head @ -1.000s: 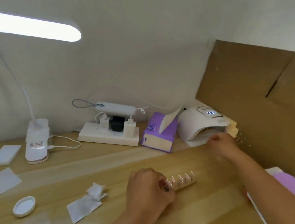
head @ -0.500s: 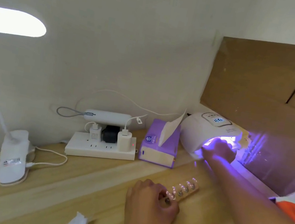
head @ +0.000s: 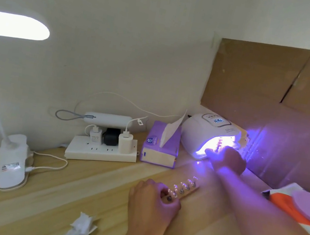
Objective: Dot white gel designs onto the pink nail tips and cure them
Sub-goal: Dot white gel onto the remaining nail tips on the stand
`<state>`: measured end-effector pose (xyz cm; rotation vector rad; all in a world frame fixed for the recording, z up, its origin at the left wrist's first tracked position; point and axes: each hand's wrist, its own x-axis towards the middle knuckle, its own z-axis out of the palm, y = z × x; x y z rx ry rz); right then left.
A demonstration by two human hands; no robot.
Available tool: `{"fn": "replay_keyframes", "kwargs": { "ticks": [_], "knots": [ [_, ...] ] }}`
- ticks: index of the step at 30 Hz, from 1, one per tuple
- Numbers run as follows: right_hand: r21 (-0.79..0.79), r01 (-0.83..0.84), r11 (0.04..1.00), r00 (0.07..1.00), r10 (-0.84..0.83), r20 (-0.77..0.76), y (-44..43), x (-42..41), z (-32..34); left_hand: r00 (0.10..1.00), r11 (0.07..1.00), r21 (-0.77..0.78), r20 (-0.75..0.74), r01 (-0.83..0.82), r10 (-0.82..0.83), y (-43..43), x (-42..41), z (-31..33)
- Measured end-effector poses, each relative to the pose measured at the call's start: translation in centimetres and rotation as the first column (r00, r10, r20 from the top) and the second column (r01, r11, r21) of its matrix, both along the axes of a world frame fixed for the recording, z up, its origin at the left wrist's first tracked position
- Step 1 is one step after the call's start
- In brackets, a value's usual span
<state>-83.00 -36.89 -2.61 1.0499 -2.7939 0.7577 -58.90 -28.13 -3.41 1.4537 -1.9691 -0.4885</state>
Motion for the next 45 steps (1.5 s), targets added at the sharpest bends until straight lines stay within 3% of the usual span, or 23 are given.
{"fn": "replay_keyframes", "kwargs": {
  "ticks": [6, 19, 23, 26, 28, 31, 33, 34, 36, 38, 45],
  "knots": [
    [0.004, 0.241, 0.970, 0.958, -0.239, 0.157, 2.4, -0.6, 0.0, 1.000, 0.999, -0.037, -0.021, -0.012, 0.011, 0.1, 0.1, -0.1],
    [-0.026, 0.235, 0.972, 0.967, -0.232, 0.102, 1.7, -1.1, 0.0, 0.998, 0.998, 0.003, 0.012, -0.065, 0.065, -0.5, 0.0, -0.7],
    [-0.084, 0.223, 0.971, 0.973, -0.217, 0.074, 2.1, -0.5, -0.1, 0.995, 0.996, 0.029, -0.042, -0.087, 0.088, -0.4, 0.1, -0.6],
    [-0.169, 0.066, 0.983, 0.989, -0.042, 0.143, 2.6, 0.4, 0.1, 0.995, 0.995, 0.040, -0.041, -0.089, 0.090, -0.4, 0.2, -0.5],
    [-0.097, -0.159, 0.983, 0.949, 0.179, 0.261, 3.4, 1.1, 0.9, 0.995, 0.995, 0.049, -0.036, -0.090, 0.092, -0.4, 0.2, -0.5],
    [0.107, -0.463, 0.880, 0.778, 0.346, 0.524, 5.7, 1.8, 3.5, 0.994, 0.994, 0.066, -0.048, -0.092, 0.095, -0.3, 0.3, -0.3],
    [0.115, -0.625, 0.772, 0.622, 0.403, 0.671, 7.8, 2.4, 4.8, 0.995, 0.994, 0.071, -0.049, -0.082, 0.085, -0.2, 0.4, -0.2],
    [0.116, -0.681, 0.723, 0.593, 0.451, 0.667, 8.8, 2.9, 4.9, 0.995, 0.995, 0.072, -0.053, -0.075, 0.079, -0.2, 0.5, -0.1],
    [0.128, -0.706, 0.697, 0.636, 0.544, 0.548, 10.4, 4.5, 4.2, 0.996, 0.995, 0.076, -0.064, -0.061, 0.066, -0.1, 0.6, 0.0],
    [0.119, -0.666, 0.736, 0.706, 0.571, 0.420, 11.6, 5.9, 3.4, 0.996, 0.995, 0.079, -0.073, -0.054, 0.060, 0.0, 0.7, 0.0],
    [0.371, -0.382, 0.847, 0.924, 0.356, 0.138, 12.3, 4.2, 4.7, 0.996, 0.994, 0.101, -0.062, -0.051, 0.058, 0.2, 0.7, 0.2]
  ]
}}
